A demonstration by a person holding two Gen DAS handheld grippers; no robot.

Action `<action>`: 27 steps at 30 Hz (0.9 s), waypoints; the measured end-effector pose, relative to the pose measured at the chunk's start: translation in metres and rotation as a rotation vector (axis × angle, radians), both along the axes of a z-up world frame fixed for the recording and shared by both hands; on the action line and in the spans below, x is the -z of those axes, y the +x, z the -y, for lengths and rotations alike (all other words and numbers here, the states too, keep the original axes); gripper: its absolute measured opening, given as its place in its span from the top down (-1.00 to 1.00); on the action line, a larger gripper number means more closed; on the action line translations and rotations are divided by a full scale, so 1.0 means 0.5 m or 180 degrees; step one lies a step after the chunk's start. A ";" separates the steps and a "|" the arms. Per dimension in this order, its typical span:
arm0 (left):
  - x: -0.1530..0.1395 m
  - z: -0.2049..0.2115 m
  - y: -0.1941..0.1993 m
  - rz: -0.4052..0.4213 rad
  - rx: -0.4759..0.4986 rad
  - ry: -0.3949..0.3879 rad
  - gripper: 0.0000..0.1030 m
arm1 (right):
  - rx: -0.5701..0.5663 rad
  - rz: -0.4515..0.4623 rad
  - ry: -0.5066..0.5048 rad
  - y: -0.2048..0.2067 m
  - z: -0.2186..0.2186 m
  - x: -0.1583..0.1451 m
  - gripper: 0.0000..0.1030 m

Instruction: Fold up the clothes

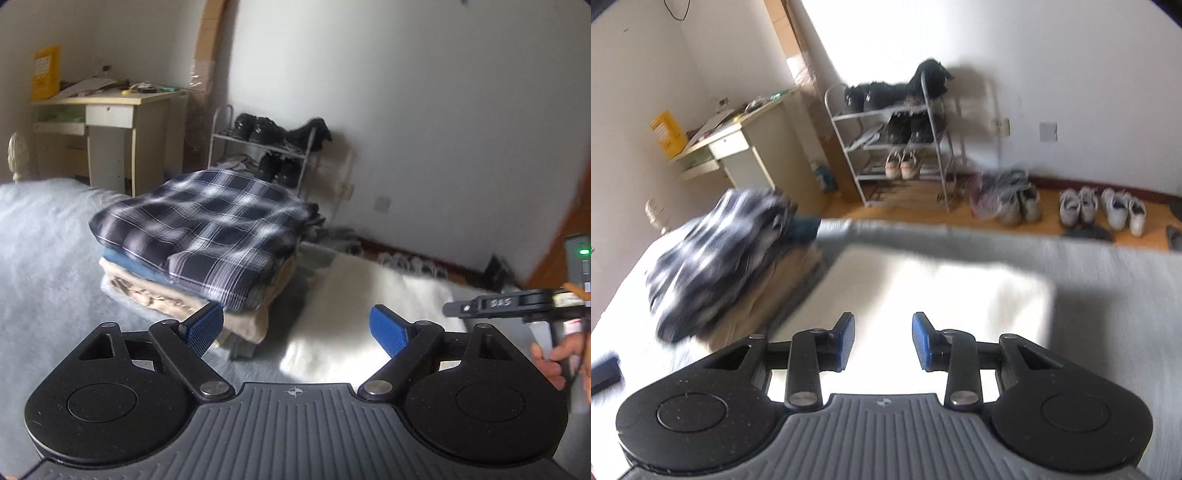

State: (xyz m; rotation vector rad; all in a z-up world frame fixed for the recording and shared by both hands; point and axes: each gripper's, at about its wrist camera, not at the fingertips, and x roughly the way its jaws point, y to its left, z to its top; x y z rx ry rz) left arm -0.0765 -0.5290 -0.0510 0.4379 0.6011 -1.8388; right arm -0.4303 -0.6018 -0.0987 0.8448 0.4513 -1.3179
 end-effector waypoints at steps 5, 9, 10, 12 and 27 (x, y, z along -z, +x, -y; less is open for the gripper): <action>0.012 -0.099 0.015 -0.0187 -0.0068 0.0122 -0.74 | 0.0194 -0.0154 0.0289 -0.018 -0.015 0.110 0.35; 0.038 -0.186 -0.004 -0.0219 -0.0136 0.0154 -0.74 | 0.0474 -0.0327 0.0123 -0.010 -0.083 0.087 0.26; 0.039 -0.204 -0.012 -0.0199 -0.0149 0.0159 -0.74 | 0.0492 -0.0339 0.0135 -0.010 -0.103 0.083 0.24; 0.037 -0.237 -0.028 -0.0172 -0.0169 0.0205 -0.79 | 0.0485 -0.0270 0.0218 -0.014 -0.142 0.075 0.17; -0.024 -0.341 -0.117 0.0048 -0.0484 0.0452 -1.00 | 0.0441 -0.0834 -0.0283 0.053 -0.424 -0.071 -0.98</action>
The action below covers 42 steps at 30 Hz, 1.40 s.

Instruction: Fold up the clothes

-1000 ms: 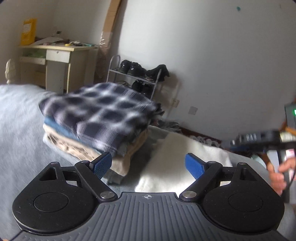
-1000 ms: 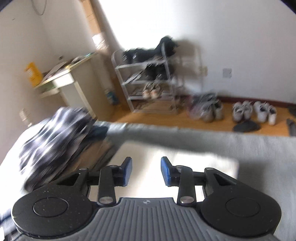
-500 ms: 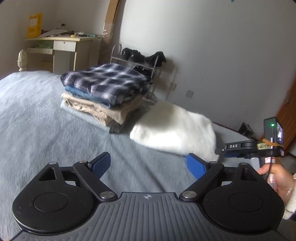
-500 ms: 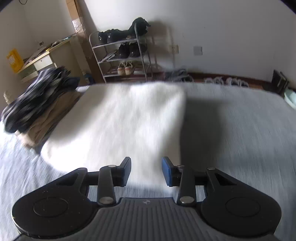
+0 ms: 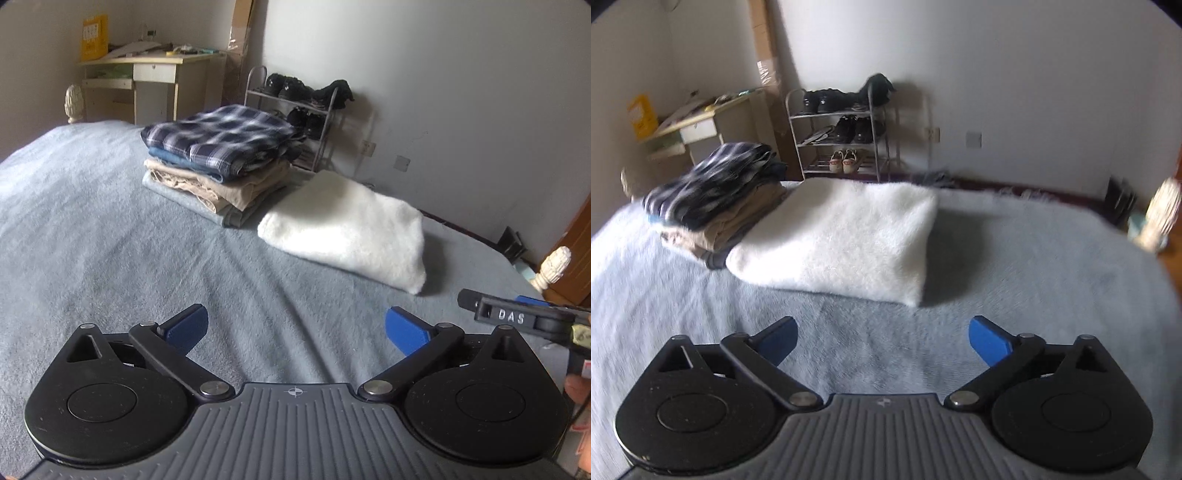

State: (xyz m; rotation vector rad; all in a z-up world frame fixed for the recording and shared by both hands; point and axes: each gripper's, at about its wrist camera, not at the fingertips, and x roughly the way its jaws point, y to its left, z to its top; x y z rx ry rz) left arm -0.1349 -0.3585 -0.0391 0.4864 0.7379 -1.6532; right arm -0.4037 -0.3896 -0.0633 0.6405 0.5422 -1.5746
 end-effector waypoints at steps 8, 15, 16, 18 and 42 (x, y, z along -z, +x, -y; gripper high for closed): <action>-0.032 -0.046 -0.023 0.0022 -0.0014 -0.0019 -1.00 | -0.0159 -0.0374 -0.0115 0.047 -0.061 -0.037 -1.00; -0.058 -0.082 -0.030 0.0039 -0.0123 -0.0151 -1.00 | 0.0032 -0.0480 -0.0128 0.080 -0.095 -0.048 -1.00; -0.061 -0.086 -0.031 0.0014 -0.0133 -0.0158 -1.00 | 0.0040 -0.0487 -0.0139 0.082 -0.100 -0.049 -1.00; -0.065 -0.090 -0.032 -0.0009 -0.0172 -0.0154 -1.00 | 0.0028 -0.0451 -0.0173 0.084 -0.111 -0.053 -1.00; -0.070 -0.127 -0.082 0.0333 -0.0336 -0.0243 -1.00 | 0.0241 -0.0380 -0.0127 0.051 -0.153 -0.068 -1.00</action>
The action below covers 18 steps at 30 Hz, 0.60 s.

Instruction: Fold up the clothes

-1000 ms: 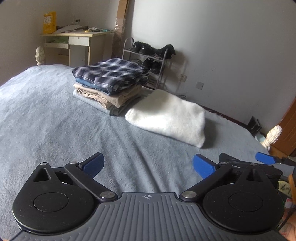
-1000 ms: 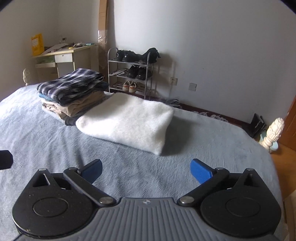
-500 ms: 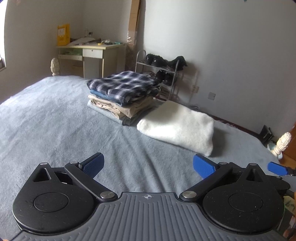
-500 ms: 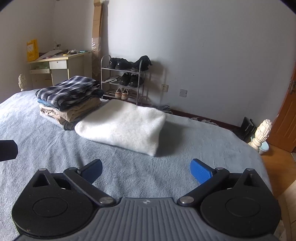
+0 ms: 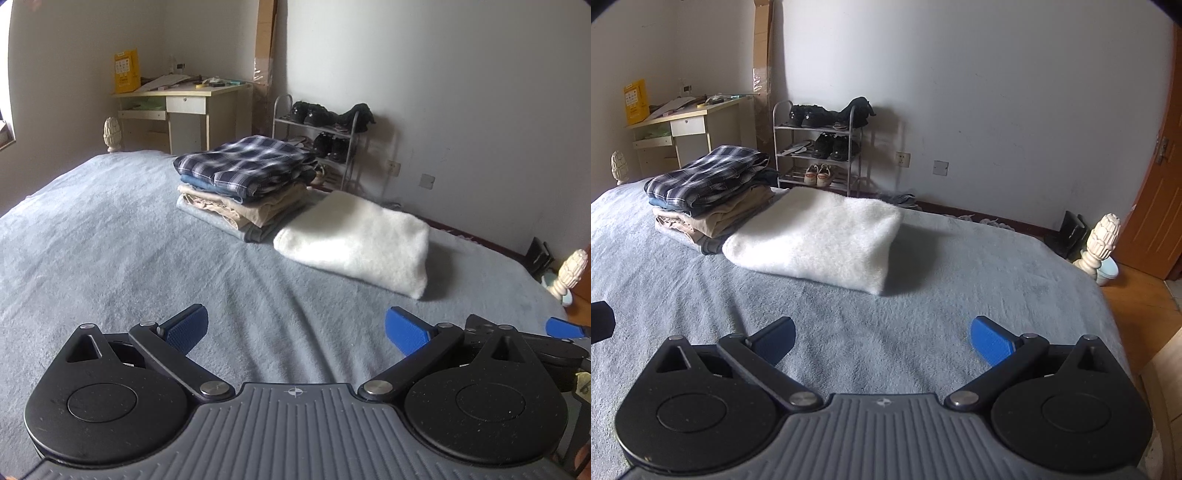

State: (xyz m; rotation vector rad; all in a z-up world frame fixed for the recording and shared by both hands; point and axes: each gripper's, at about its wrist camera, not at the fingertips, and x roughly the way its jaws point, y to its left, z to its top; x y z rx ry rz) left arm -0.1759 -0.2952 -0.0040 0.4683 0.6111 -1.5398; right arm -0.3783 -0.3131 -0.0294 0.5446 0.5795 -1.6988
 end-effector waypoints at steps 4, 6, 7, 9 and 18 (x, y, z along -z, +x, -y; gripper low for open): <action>-0.001 -0.005 -0.006 0.0025 0.0013 -0.0029 -1.00 | 0.0003 -0.0007 -0.0023 -0.002 -0.005 -0.002 -1.00; -0.002 -0.006 -0.008 0.0043 0.0015 -0.0031 -1.00 | 0.0002 -0.0001 -0.0023 -0.005 -0.005 -0.002 -1.00; -0.002 -0.007 -0.008 0.0045 0.0015 -0.0029 -1.00 | 0.0000 -0.0002 -0.0021 -0.005 -0.005 -0.002 -1.00; -0.003 -0.007 -0.009 0.0049 0.0013 -0.0025 -1.00 | -0.0006 -0.0010 -0.0020 -0.004 -0.006 -0.002 -1.00; -0.007 -0.013 -0.014 0.0017 0.0014 -0.0024 -1.00 | -0.0037 -0.0044 -0.0042 -0.008 -0.014 -0.009 -1.00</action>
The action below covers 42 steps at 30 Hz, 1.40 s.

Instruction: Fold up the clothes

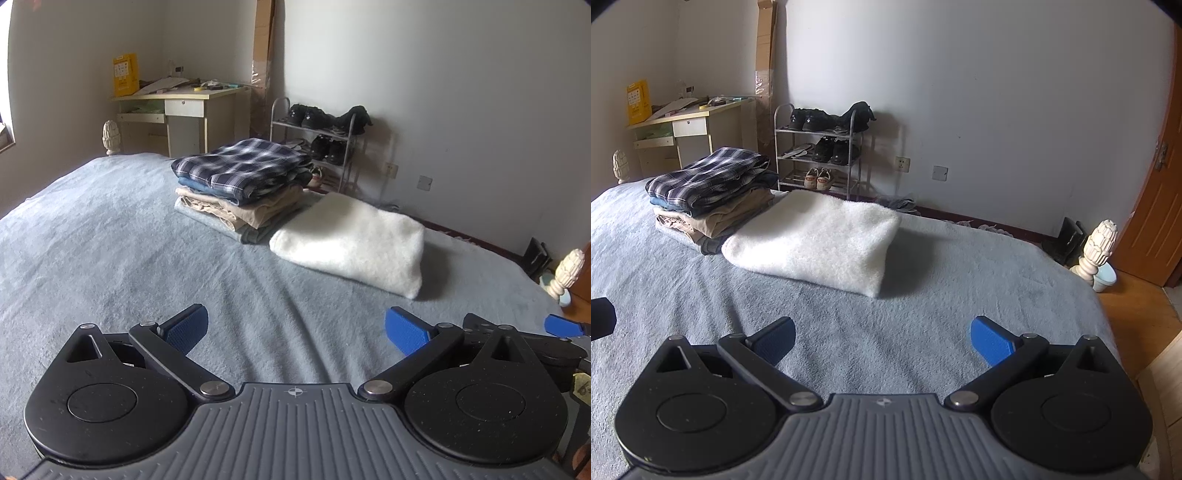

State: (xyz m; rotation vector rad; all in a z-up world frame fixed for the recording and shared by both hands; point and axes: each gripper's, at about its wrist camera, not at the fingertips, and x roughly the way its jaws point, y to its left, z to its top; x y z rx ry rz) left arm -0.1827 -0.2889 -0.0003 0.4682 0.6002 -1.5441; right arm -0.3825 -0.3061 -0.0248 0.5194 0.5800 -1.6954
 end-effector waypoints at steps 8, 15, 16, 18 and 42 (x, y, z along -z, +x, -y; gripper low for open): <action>0.000 -0.007 -0.015 0.0002 0.0065 0.0008 -1.00 | 0.0046 -0.0019 -0.0035 -0.013 -0.006 -0.007 -1.00; 0.000 -0.012 -0.026 0.0008 0.0109 0.0006 -1.00 | 0.0072 -0.0025 -0.0044 -0.021 -0.010 -0.008 -1.00; 0.000 -0.013 -0.028 0.0012 0.0113 0.0005 -1.00 | 0.0075 -0.0026 -0.0047 -0.022 -0.010 -0.008 -1.00; 0.000 -0.014 -0.030 0.0020 0.0118 0.0003 -1.00 | 0.0081 -0.0027 -0.0044 -0.024 -0.011 -0.007 -1.00; 0.011 -0.016 -0.048 0.0055 0.0111 0.0087 -1.00 | 0.0126 -0.0012 -0.0006 -0.033 -0.013 -0.006 -1.00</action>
